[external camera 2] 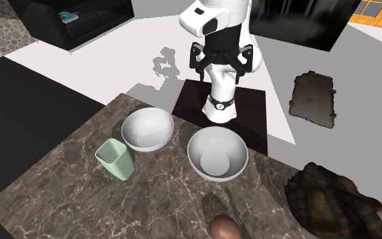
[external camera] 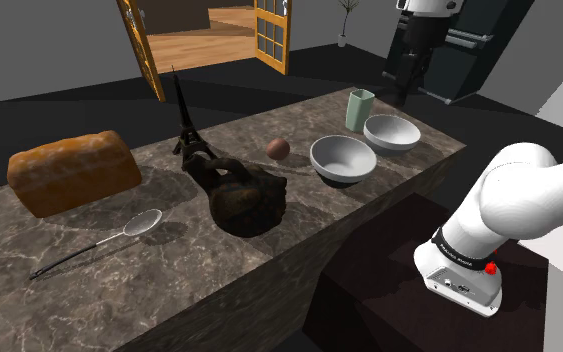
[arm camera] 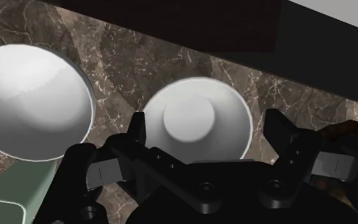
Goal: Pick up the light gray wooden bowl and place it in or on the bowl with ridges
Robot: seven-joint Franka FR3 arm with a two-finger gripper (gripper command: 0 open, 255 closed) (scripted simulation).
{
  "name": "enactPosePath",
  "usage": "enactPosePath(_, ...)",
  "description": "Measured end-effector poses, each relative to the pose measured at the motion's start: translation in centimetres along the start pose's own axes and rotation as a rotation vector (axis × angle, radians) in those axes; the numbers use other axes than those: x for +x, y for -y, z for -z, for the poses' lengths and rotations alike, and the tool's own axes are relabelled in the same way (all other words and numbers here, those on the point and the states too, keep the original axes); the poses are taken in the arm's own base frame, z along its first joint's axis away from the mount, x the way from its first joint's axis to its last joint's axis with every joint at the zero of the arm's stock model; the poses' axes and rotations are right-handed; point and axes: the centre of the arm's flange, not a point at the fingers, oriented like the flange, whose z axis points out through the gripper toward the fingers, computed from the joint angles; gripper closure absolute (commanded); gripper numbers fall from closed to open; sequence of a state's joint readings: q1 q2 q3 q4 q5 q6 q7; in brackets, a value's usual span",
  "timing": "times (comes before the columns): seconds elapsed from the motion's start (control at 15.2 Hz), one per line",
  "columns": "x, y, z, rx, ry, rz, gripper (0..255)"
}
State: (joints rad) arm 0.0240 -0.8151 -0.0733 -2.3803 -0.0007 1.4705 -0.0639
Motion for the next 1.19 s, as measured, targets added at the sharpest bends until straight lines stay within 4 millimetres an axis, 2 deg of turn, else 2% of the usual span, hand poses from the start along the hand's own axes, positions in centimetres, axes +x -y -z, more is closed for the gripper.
enactPosePath(0.13,0.2,-0.3,-0.4,-0.005,-0.001,0.0,0)
enactPosePath(0.26,0.7,-1.3,-1.9,-0.022,-0.006,-0.001,0)
enactPosePath(0.46,1.3,-3.4,-5.3,-0.052,-0.014,-0.003,0)
enactPosePath(1.19,4.3,-11.2,-15.3,-0.168,-0.052,-0.007,0)
